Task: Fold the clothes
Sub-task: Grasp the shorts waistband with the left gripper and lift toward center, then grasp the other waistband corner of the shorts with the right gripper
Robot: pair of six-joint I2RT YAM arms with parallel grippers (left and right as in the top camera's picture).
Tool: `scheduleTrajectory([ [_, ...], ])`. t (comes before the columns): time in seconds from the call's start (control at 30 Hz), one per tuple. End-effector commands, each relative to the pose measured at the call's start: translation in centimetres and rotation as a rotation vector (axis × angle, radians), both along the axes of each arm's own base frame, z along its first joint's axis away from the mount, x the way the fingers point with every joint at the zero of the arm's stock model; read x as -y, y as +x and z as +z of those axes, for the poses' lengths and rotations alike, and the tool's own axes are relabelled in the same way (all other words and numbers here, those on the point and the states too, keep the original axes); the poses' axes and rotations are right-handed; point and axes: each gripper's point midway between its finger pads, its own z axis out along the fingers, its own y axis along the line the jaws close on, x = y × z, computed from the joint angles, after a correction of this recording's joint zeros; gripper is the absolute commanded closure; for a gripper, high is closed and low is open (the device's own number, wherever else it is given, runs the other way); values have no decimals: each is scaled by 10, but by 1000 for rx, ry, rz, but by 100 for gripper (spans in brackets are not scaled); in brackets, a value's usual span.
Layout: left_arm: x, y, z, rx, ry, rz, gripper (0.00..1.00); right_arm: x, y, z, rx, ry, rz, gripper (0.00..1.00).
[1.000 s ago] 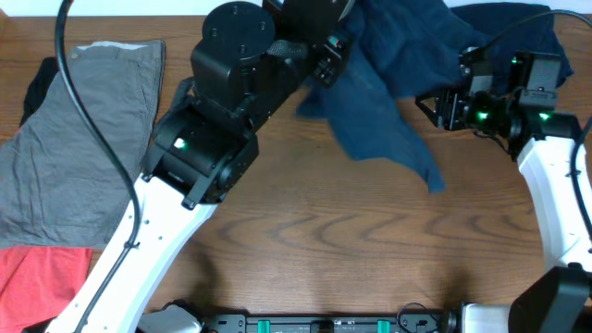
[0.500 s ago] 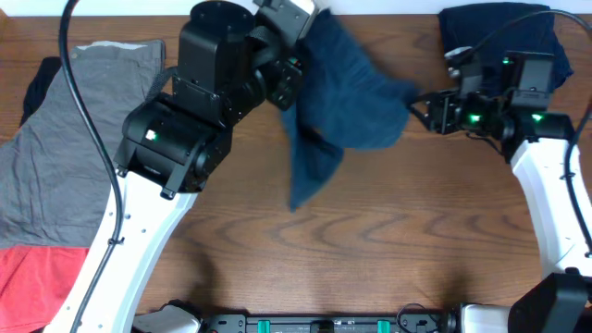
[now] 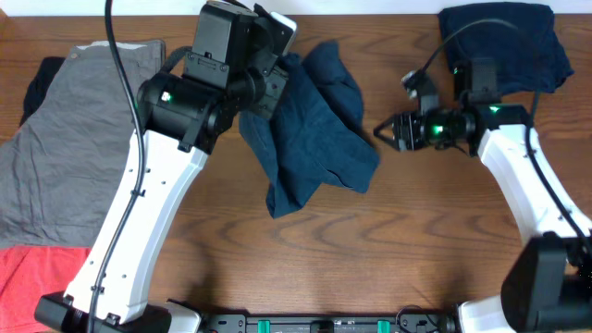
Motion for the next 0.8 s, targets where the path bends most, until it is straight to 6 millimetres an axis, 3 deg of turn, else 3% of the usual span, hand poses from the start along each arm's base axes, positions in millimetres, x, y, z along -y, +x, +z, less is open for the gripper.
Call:
scheduleTrajectory([
  [0.0,-19,4,8,19,23,60,94,0,-16,-26,-136,-2,-10,44],
  [0.27,-38,3,1,-18,49,104,94,-1,-21,-75,-337,14,-101,44],
  [0.6,-38,3,1,-15,54,99,94,-29,-8,-81,-166,15,77,37],
  [0.77,-38,3,1,-15,54,99,94,-40,-6,-98,-162,13,107,34],
])
